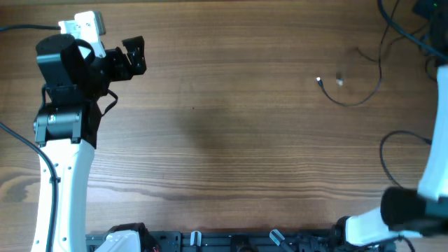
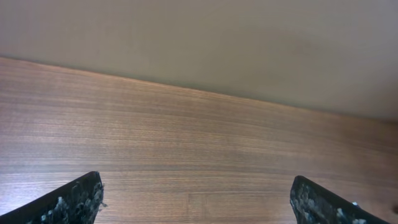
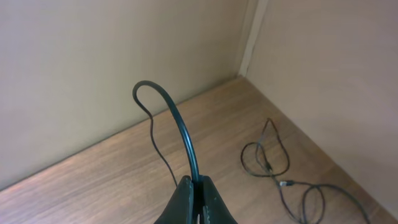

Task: Untangle cables

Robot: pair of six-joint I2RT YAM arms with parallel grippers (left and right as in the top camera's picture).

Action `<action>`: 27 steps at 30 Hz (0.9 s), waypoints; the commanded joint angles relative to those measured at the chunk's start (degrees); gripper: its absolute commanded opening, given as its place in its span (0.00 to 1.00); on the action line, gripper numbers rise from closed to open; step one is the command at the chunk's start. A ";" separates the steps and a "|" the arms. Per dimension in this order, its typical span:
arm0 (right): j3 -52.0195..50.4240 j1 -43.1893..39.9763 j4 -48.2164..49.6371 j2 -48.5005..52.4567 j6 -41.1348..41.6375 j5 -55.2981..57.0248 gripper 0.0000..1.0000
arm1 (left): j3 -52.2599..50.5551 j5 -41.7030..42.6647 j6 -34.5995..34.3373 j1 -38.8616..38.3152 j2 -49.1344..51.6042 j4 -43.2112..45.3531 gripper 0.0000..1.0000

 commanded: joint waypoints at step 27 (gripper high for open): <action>0.83 -15.72 21.64 28.85 -4.02 -8.39 0.04 | -0.20 1.33 1.36 0.31 -3.02 -0.79 0.98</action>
